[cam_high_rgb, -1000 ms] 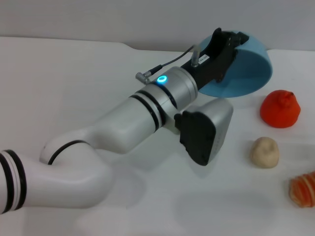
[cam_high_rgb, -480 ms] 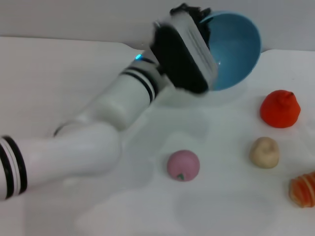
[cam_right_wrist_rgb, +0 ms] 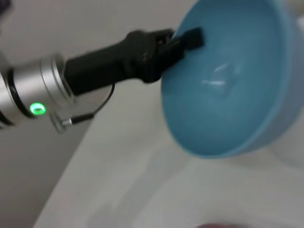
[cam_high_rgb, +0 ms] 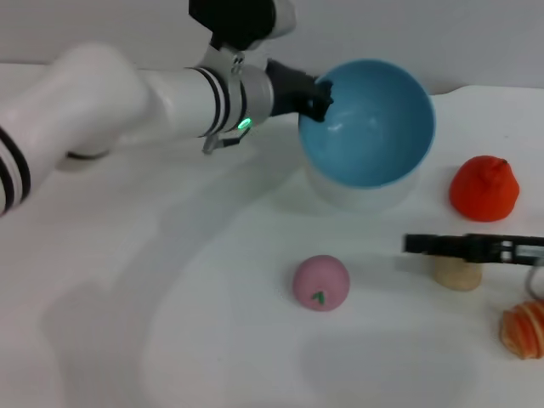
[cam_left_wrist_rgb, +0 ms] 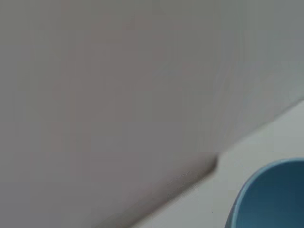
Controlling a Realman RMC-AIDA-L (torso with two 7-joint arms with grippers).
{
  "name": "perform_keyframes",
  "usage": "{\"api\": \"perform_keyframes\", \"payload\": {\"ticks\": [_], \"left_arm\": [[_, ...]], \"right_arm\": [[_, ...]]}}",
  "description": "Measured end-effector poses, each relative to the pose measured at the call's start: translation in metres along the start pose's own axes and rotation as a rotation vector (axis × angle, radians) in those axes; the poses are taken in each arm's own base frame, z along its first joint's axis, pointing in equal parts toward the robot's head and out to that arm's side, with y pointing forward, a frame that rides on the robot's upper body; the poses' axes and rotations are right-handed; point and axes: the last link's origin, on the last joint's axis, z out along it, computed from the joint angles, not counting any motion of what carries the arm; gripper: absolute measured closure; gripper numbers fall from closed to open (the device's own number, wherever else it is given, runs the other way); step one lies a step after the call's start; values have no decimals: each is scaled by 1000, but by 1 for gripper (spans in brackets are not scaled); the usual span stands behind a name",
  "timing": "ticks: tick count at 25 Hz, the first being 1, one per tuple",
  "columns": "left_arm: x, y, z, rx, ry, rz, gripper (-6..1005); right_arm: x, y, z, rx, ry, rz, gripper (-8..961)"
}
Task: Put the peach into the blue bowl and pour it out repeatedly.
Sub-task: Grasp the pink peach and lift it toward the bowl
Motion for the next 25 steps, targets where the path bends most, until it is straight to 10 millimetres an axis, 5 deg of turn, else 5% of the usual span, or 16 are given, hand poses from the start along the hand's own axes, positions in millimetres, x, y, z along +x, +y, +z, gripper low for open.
{"api": "perform_keyframes", "payload": {"ticks": [9, 25], "left_arm": [[-11, -3, -4, 10, -4, -41, 1000], [-9, 1, -2, 22, 4, -21, 1001]], "right_arm": [[-8, 4, 67, 103, 160, -2, 444], [3, 12, 95, 74, 153, -9, 454]]}}
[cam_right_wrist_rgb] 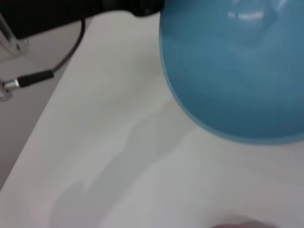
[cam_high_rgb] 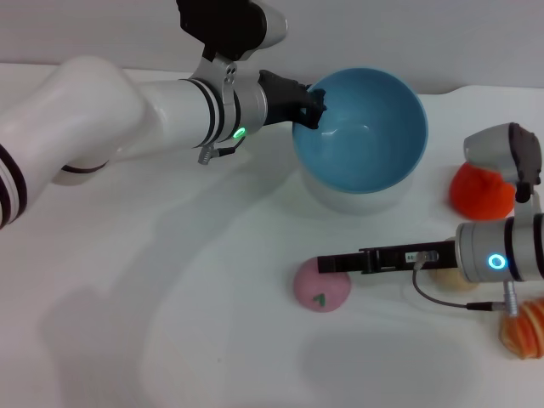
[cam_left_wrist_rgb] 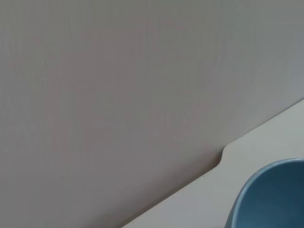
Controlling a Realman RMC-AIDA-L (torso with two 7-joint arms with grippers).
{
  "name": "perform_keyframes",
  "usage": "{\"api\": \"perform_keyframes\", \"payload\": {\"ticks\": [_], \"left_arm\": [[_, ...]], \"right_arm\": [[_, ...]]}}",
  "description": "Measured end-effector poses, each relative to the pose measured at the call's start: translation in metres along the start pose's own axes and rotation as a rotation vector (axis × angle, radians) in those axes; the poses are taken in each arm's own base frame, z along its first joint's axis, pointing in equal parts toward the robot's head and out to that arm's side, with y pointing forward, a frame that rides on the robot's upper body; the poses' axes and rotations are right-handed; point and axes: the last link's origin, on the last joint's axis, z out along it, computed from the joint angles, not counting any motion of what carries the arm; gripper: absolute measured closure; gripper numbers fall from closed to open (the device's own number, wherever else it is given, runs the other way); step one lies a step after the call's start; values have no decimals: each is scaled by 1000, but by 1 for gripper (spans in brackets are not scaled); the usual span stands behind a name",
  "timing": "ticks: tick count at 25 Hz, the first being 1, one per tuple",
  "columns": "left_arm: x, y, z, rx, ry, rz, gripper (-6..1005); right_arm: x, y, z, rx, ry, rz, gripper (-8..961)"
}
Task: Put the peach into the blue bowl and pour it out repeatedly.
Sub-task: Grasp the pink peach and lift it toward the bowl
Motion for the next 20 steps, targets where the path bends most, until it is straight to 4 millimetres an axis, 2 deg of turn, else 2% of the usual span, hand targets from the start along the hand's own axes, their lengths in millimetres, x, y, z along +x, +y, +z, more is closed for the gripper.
{"api": "perform_keyframes", "payload": {"ticks": [11, 20], "left_arm": [[1, 0, 0, 4, 3, 3, 1001], [-3, 0, 0, 7, -4, 3, 1001]], "right_arm": [[4, -2, 1, 22, 35, -16, 460], [-1, -2, -6, -2, -10, -68, 808]]}}
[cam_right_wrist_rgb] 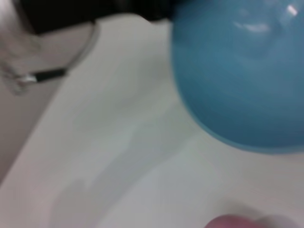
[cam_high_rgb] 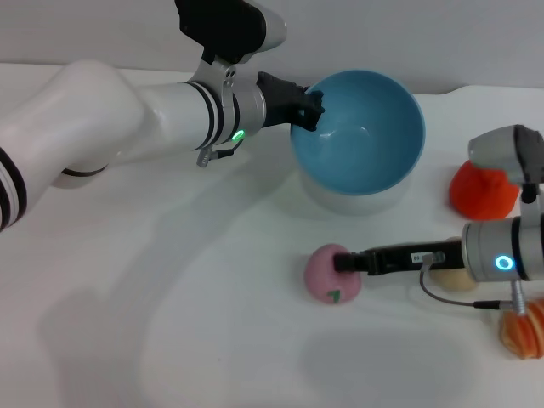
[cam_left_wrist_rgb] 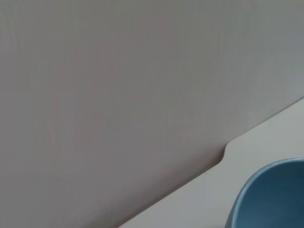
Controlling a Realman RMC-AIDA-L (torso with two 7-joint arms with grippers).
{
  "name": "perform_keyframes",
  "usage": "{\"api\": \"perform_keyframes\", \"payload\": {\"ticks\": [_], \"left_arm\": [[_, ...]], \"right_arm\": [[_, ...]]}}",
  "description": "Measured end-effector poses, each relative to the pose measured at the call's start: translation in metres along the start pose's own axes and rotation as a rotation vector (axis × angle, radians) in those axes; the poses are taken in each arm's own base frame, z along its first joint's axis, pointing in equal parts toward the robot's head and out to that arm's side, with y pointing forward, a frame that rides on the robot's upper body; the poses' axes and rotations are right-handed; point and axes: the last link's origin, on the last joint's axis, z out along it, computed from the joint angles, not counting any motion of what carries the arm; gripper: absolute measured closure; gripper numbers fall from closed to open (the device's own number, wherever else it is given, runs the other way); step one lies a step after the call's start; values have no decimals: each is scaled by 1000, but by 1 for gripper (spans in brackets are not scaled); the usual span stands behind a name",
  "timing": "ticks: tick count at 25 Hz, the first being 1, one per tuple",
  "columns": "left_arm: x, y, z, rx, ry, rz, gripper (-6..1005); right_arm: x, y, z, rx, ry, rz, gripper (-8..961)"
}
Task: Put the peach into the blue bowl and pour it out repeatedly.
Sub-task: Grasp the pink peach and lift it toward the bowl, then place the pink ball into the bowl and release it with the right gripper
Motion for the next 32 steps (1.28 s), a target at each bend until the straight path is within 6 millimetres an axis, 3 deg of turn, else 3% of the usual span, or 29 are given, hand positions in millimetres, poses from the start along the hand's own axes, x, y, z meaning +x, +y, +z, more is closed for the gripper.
{"api": "perform_keyframes", "payload": {"ticks": [2, 4, 11, 17, 22, 27, 32], "left_arm": [[-1, 0, 0, 0, -1, -3, 1001], [-1, 0, -1, -2, -4, -6, 1001], [-3, 1, 0, -11, -15, 1, 999], [-1, 15, 0, -97, -38, 10, 1000], [-2, 29, 2, -147, -68, 7, 1000], [0, 32, 3, -157, -72, 11, 1000], [-2, 31, 3, -152, -76, 8, 1000]], "right_arm": [[-2, 4, -7, -43, -19, -48, 893], [-4, 10, -18, -104, -33, -119, 896], [-22, 33, -85, -229, -162, -328, 903], [-41, 29, -141, -200, -346, -367, 904], [-45, 12, -142, -123, -381, -298, 895], [-39, -4, -127, -43, -335, -240, 855], [-37, -17, -125, 37, -379, -207, 816]]}}
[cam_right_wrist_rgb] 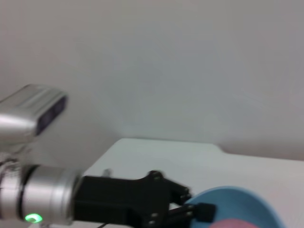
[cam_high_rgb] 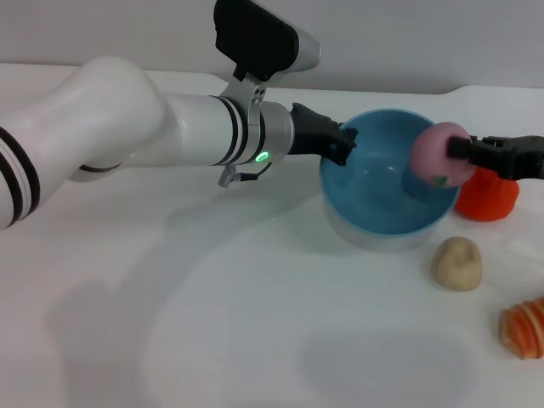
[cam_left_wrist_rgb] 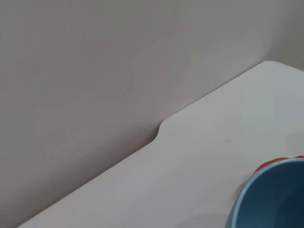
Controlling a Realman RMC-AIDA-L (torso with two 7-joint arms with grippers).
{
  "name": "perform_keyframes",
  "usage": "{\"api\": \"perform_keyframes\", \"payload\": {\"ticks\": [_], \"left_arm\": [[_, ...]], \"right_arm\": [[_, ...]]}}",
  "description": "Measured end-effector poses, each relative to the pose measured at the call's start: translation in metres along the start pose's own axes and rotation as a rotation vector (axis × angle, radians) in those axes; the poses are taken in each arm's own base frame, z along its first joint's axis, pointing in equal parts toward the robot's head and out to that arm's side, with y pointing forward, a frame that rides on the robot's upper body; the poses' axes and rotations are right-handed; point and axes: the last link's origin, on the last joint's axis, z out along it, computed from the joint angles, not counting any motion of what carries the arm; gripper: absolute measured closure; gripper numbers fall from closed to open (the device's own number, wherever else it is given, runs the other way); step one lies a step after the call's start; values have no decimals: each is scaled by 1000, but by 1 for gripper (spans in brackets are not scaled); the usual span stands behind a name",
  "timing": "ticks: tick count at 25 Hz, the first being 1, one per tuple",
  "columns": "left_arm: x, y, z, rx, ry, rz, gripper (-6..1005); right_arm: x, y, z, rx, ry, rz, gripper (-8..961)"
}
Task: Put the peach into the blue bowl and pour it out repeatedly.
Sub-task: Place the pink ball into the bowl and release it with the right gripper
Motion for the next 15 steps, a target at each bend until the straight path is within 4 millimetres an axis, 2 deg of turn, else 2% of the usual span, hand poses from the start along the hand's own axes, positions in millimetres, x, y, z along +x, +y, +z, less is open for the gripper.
{"api": "perform_keyframes", "payload": {"ticks": [11, 13, 15], "left_arm": [[-4, -2, -1, 5, -7, -8, 1000], [-4, -2, -1, 6, -6, -9, 1000], [-5, -3, -1, 9, -6, -9, 1000]], "right_arm": [[2, -3, 2, 17, -8, -19, 728], [2, -3, 2, 16, -10, -19, 508], [2, -3, 0, 18, -21, -15, 508]]}}
